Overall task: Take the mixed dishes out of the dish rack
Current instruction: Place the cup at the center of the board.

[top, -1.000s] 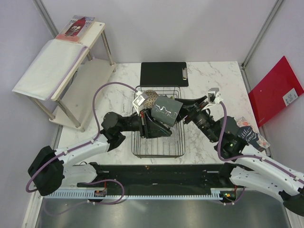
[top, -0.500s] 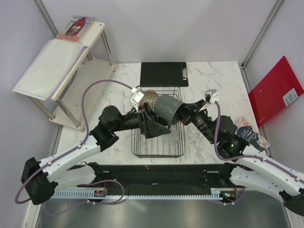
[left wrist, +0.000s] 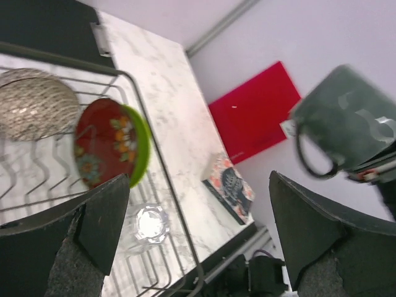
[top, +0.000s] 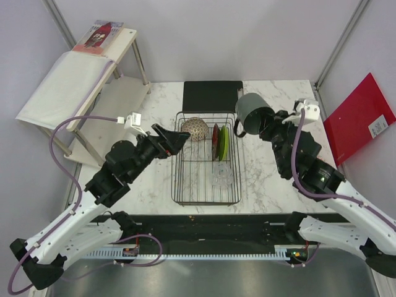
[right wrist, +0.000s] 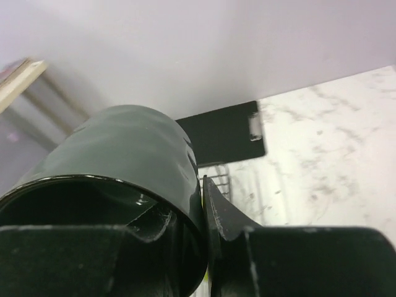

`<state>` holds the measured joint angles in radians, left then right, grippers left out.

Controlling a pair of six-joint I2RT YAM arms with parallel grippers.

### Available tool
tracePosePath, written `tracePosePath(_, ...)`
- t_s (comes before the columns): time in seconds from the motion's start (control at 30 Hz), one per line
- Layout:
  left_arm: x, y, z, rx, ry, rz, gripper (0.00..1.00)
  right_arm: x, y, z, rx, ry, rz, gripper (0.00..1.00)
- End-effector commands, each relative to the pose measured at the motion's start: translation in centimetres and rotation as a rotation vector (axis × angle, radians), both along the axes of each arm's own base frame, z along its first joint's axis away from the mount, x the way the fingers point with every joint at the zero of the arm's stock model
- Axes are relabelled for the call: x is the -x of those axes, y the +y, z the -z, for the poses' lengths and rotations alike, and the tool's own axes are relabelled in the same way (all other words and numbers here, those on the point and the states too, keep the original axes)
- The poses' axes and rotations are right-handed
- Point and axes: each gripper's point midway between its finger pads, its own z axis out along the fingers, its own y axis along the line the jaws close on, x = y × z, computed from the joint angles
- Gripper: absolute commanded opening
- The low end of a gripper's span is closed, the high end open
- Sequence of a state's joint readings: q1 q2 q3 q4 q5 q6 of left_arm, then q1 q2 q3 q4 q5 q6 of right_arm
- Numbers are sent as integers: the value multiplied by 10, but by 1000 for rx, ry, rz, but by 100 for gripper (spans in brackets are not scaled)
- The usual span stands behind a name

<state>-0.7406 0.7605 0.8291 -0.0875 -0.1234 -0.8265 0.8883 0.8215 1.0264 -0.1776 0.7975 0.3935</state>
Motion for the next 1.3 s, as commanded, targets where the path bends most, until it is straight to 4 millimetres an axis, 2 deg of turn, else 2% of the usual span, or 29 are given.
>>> tracePosePath(0.0, -15, 26, 39, -117, 128, -167, 100, -22, -29, -38, 75, 28, 240, 0)
tracePosePath(0.03, -14, 25, 43, -143, 140, -159, 100, -27, -37, -60, 56, 13, 271, 0)
tracePosePath(0.07, -12, 24, 52, -185, 176, -143, 100, -36, -36, -62, 79, 28, 278, 0)
tracePosePath(0.1, -11, 23, 59, -209, 198, -131, 100, -55, -27, -45, 144, 90, 283, 0)
tracePosePath(0.13, -12, 18, 68, -239, 229, -114, 100, -73, -39, -58, 106, 94, 280, 0)
tracePosePath(0.17, -6, 13, 76, -268, 257, -67, 100, -88, -44, -52, 96, 127, 276, 0)
tracePosePath(0.2, -4, 9, 82, -285, 274, -41, 100, -112, -43, -27, 83, 211, 266, 0)
tracePosePath(0.23, -3, 3, 91, -303, 297, -13, 99, -132, -68, -29, 35, 229, 280, 0)
tracePosePath(0.27, 3, -1, 97, -305, 325, 23, 100, -144, -78, -21, 17, 256, 298, 0)
tracePosePath(0.3, 5, -4, 102, -303, 346, 37, 99, -163, -85, 3, 29, 320, 324, 0)
tracePosePath(0.33, 9, -9, 108, -300, 368, 67, 99, -174, -104, 6, -8, 331, 371, 0)
tracePosePath(0.37, 10, -11, 111, -303, 380, 79, 100, -184, -104, 16, -23, 360, 354, 0)
tracePosePath(0.4, 12, -12, 112, -301, 385, 91, 100, -201, -118, 40, -27, 418, 386, 0)
tracePosePath(0.47, 16, -13, 118, -306, 399, 108, 100, -216, -129, 68, -69, 496, 402, 0)
tracePosePath(0.5, 17, -12, 120, -307, 402, 106, 99, -226, -147, 96, -72, 579, 448, 0)
tracePosePath(0.6, 20, -7, 124, -312, 398, 98, 100, -230, -176, 132, -74, 679, 520, 0)
tracePosePath(0.67, 19, -2, 130, -325, 395, 79, 100, -229, -184, 140, -61, 690, 545, 0)
tracePosePath(0.7, 19, 0, 131, -326, 395, 68, 99, -228, -198, 148, -66, 705, 575, 0)
tracePosePath(0.73, 18, 2, 135, -334, 396, 57, 99, -227, -202, 154, -78, 719, 580, 0)
tracePosePath(0.87, 17, -2, 145, -349, 427, 66, 100, -223, -225, 197, -206, 816, 608, 0)
tracePosePath(0.9, 18, -3, 147, -351, 436, 73, 99, -217, -236, 212, -237, 852, 623, 0)
tracePosePath(1.07, 21, -4, 167, -369, 503, 79, 100, -211, -256, 235, -211, 907, 667, 0)
tracePosePath(1.2, 25, -4, 176, -376, 530, 87, 99, -197, -264, 274, -164, 1041, 691, 0)
tracePosePath(1.27, 25, -4, 177, -377, 535, 86, 99, -192, -265, 284, -146, 1067, 701, 0)
